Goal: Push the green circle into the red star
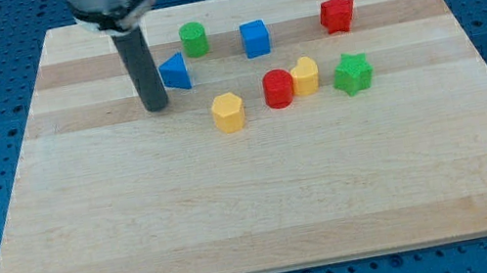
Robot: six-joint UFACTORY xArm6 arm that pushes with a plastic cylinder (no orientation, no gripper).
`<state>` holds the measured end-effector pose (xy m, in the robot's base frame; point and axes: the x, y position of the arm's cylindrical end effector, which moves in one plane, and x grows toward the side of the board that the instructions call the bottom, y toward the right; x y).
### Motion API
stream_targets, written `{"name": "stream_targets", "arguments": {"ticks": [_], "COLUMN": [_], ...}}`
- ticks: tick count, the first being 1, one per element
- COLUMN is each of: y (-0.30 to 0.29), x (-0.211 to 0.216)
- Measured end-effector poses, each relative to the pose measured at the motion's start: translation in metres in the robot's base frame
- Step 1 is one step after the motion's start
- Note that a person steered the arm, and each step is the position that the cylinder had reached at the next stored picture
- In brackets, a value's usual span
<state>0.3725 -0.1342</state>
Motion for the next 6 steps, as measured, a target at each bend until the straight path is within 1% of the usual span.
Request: {"name": "stream_targets", "arguments": {"ticks": [1,2,4,6], "y": [-0.008,-0.003,0.053,0.057], "x": [-0.048,-0.074,-0.085,-0.107]}}
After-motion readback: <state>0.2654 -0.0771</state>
